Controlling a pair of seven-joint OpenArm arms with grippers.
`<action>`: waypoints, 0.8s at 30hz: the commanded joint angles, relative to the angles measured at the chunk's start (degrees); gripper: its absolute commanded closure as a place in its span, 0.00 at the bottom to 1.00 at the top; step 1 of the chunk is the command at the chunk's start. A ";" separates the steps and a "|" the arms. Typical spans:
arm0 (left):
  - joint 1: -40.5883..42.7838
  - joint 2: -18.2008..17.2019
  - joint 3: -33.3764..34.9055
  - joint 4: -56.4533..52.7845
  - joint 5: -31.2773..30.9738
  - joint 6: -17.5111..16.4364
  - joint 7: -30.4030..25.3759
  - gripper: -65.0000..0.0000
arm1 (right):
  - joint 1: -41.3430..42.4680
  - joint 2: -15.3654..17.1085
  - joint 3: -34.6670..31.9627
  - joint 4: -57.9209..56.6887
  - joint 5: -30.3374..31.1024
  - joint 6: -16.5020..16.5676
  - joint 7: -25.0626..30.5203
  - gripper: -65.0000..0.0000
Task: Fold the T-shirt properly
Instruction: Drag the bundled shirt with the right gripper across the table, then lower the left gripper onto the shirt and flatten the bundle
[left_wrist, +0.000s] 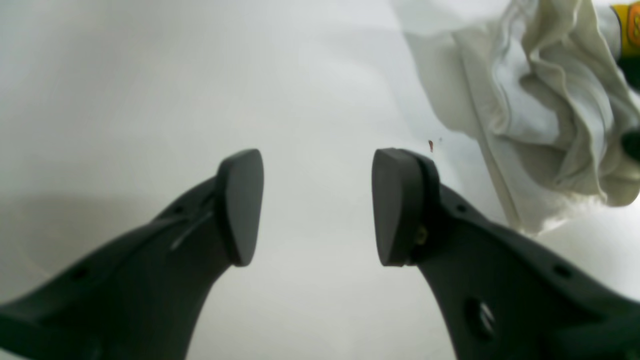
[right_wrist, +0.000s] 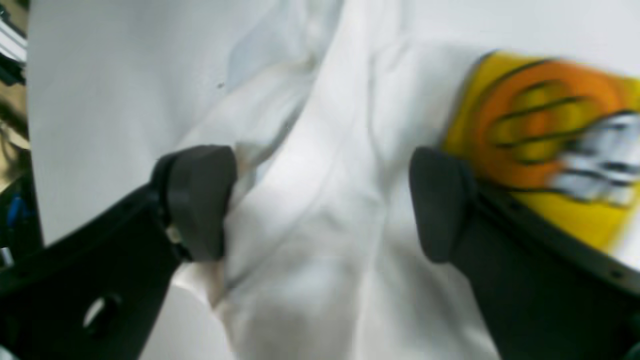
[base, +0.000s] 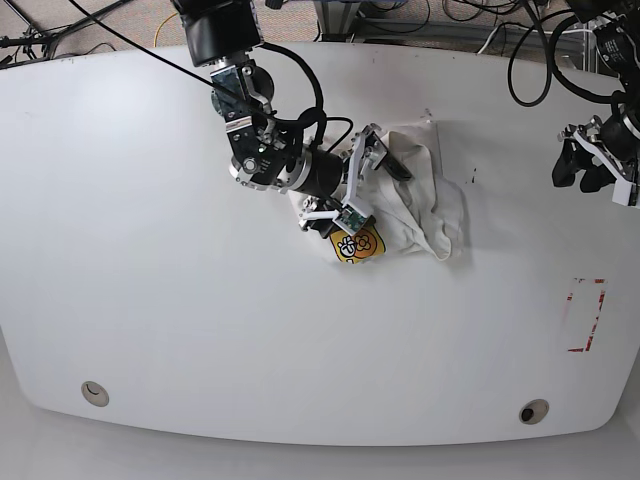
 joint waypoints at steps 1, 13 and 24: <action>-0.44 -1.65 3.04 1.63 -1.14 -0.10 -1.23 0.50 | 1.14 1.11 1.71 4.98 1.15 0.10 -0.92 0.22; -0.27 2.48 15.44 6.81 -1.05 -0.10 -1.41 0.50 | 1.32 1.37 7.77 13.86 0.62 0.10 -4.35 0.22; 1.84 10.83 24.23 10.42 8.00 -0.10 -1.41 0.50 | 4.48 1.37 7.60 8.93 0.44 0.10 -3.73 0.70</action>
